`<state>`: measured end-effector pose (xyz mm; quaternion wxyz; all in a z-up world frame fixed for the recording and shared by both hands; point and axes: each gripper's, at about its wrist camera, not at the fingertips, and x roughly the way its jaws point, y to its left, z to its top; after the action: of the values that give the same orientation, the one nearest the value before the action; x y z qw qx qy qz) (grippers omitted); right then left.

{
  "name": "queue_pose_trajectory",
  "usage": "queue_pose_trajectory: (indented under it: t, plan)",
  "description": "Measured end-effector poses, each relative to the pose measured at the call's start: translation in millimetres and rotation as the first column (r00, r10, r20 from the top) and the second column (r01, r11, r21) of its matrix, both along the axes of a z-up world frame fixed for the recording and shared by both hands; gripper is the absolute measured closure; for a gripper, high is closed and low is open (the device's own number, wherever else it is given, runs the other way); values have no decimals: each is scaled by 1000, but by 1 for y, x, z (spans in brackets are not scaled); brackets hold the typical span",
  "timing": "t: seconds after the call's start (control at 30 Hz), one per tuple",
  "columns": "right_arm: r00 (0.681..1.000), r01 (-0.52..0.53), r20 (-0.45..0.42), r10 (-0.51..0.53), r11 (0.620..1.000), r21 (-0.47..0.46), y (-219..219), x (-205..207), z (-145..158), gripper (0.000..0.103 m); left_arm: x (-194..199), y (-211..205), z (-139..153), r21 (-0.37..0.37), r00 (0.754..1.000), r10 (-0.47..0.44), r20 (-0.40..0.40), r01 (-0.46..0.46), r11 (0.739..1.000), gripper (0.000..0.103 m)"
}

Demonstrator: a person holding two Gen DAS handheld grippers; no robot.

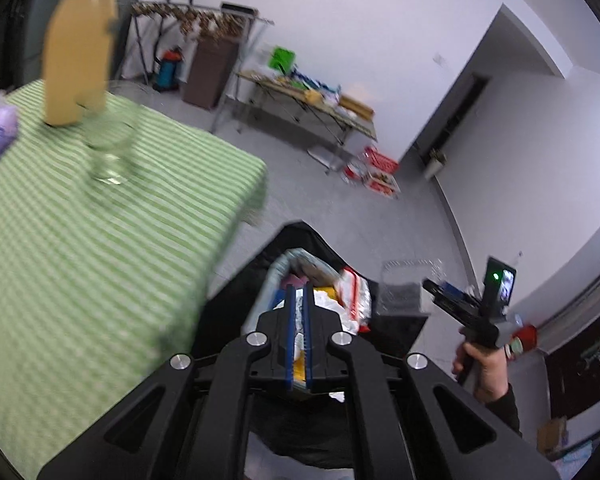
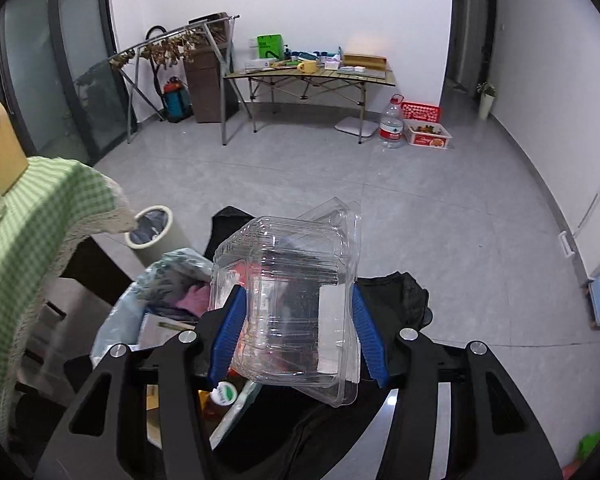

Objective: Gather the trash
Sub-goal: 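Carry the gold wrapper and clear plastic box to the trash bag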

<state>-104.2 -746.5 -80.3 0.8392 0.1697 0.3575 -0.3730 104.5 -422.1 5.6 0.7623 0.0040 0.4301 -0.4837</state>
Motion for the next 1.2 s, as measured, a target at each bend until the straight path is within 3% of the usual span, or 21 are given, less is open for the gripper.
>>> queue_pose_trajectory:
  t: [0.5,0.63,0.9,1.1,1.2]
  plan:
    - [977,-168,-130,168,986,16,7,55,-48,51,-25,-78,-63,95,991,-81,-106,91,991,103]
    - [968,-183,-163,190,981,57,6,68,-70,51,-33,-94,-86,140,987,-96,-128,114,984,103]
    - [919,-267,-294,261,963,21,18,104,-107,50,-32,-119,-132,219,980,-89,-179,128,967,103]
    - [889,-266,-357,285,958,105,16,125,-134,50,-32,-131,-157,264,978,-71,-197,122,957,103]
    - [892,-251,-353,284,958,136,13,128,-143,50,-36,-137,-166,280,978,-66,-198,121,952,103]
